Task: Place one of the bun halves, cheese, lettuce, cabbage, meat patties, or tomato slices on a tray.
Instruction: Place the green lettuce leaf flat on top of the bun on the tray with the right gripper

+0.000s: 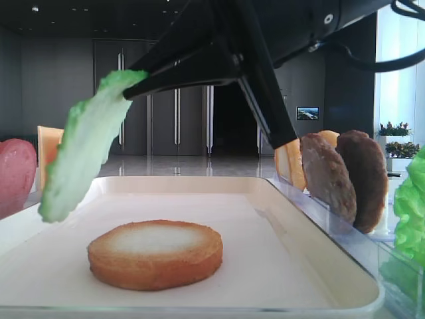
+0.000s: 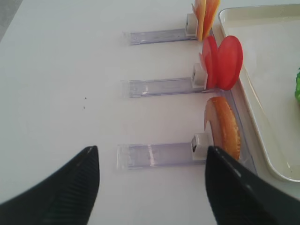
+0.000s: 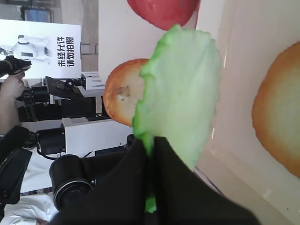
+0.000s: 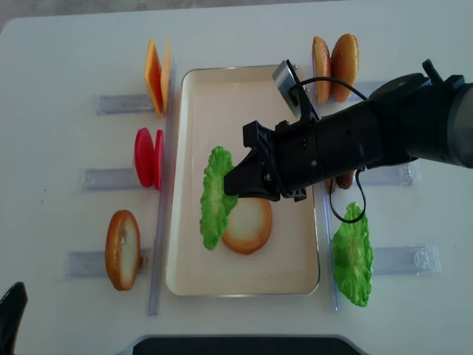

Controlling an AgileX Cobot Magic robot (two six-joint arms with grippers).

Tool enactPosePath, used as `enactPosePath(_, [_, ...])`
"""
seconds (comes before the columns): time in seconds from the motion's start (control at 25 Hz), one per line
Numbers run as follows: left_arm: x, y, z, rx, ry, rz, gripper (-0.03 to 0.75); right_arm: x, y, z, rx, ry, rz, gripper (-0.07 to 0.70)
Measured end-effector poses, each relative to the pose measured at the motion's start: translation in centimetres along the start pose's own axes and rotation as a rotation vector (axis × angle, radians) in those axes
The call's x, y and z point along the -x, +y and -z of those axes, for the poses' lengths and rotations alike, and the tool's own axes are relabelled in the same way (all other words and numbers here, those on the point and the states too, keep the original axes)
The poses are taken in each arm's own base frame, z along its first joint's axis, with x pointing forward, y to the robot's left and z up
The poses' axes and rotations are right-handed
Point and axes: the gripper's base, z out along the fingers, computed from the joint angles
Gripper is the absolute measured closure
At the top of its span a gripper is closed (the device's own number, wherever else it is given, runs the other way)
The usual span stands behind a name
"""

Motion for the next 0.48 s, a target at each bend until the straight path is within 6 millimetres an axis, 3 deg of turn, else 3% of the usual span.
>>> enactPosePath(0.48, [0.0,0.0,0.0,0.0,-0.001,0.0,0.181,-0.2,-1.5,-1.0,-0.025,0.044,0.023,0.626])
